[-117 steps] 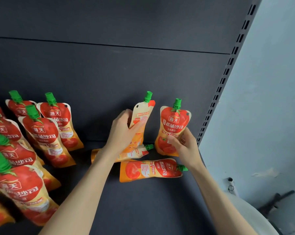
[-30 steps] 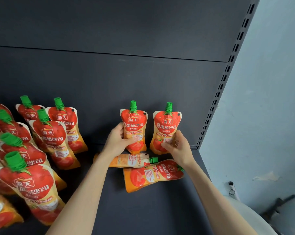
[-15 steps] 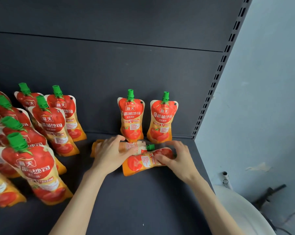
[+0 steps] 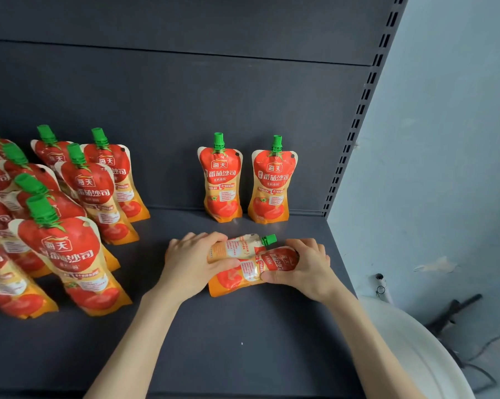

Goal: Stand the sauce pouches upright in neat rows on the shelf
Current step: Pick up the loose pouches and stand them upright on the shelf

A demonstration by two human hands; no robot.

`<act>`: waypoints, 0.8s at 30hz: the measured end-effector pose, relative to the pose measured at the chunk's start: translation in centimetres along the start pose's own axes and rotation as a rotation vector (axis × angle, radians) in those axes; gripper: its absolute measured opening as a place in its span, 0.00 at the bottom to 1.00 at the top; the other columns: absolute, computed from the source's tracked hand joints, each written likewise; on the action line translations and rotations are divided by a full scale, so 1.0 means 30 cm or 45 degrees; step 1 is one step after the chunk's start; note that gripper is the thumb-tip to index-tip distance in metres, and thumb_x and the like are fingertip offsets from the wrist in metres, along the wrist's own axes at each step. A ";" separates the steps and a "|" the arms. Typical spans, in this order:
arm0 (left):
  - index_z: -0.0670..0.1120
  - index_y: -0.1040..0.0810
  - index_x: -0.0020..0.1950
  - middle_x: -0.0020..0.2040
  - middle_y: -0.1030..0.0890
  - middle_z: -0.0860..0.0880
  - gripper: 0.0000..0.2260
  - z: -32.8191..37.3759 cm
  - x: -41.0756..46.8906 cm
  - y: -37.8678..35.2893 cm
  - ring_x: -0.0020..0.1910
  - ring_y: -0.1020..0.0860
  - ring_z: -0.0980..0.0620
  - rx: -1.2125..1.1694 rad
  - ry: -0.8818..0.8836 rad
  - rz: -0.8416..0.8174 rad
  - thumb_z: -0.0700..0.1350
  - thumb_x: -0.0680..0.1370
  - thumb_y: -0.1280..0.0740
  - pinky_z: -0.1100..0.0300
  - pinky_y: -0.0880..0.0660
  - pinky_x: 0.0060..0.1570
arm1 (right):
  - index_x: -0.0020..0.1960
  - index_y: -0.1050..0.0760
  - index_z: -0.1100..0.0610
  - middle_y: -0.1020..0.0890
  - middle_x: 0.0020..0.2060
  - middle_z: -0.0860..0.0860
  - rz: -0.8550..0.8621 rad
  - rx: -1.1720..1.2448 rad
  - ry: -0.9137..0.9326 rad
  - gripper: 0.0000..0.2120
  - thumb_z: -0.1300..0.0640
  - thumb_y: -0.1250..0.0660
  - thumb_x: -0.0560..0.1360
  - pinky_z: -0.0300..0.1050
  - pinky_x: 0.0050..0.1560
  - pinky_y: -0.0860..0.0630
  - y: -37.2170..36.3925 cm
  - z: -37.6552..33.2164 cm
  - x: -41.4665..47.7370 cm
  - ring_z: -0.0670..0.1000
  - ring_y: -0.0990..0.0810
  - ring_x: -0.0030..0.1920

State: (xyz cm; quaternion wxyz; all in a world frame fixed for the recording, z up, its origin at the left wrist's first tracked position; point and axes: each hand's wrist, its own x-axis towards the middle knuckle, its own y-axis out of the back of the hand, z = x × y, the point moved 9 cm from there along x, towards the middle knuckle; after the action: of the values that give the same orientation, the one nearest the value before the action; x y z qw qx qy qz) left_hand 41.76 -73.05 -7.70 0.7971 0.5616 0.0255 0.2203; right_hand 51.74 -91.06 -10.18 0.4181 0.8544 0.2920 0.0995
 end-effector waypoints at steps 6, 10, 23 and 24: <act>0.54 0.24 0.59 0.51 0.19 0.57 0.32 0.047 -0.080 0.014 0.49 0.24 0.52 0.009 -0.092 0.204 0.71 0.68 0.52 0.59 0.39 0.47 | 0.63 0.29 0.48 0.32 0.53 0.48 0.037 0.095 -0.017 0.38 0.37 0.24 0.57 0.48 0.65 0.37 0.002 0.011 -0.032 0.49 0.37 0.59; 0.52 0.23 0.58 0.48 0.17 0.56 0.31 0.083 -0.117 0.018 0.45 0.22 0.51 -0.057 -0.168 0.264 0.71 0.71 0.51 0.58 0.36 0.45 | 0.53 0.30 0.41 0.33 0.50 0.45 0.124 0.427 0.091 0.30 0.51 0.19 0.57 0.41 0.57 0.31 0.033 -0.016 -0.067 0.50 0.33 0.60; 0.56 0.26 0.49 0.47 0.21 0.58 0.13 0.079 -0.068 0.080 0.48 0.21 0.60 -1.131 0.171 0.371 0.59 0.74 0.46 0.67 0.25 0.44 | 0.65 0.32 0.45 0.17 0.46 0.51 0.497 1.407 0.345 0.36 0.77 0.32 0.67 0.46 0.47 0.19 0.196 -0.134 -0.066 0.49 0.17 0.46; 0.57 0.27 0.49 0.48 0.21 0.58 0.12 0.068 -0.061 0.072 0.48 0.22 0.61 -1.197 0.207 0.373 0.59 0.74 0.46 0.67 0.26 0.44 | 0.65 0.32 0.45 0.16 0.44 0.51 0.477 1.467 0.351 0.35 0.76 0.33 0.68 0.48 0.47 0.19 0.199 -0.145 -0.054 0.51 0.17 0.46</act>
State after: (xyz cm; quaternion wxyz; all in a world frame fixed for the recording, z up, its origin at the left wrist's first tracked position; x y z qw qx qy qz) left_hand 39.99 -74.96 -5.37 0.9202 0.1201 -0.0937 0.3606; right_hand 51.13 -92.02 -2.70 -0.1761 0.9589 0.1953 0.1069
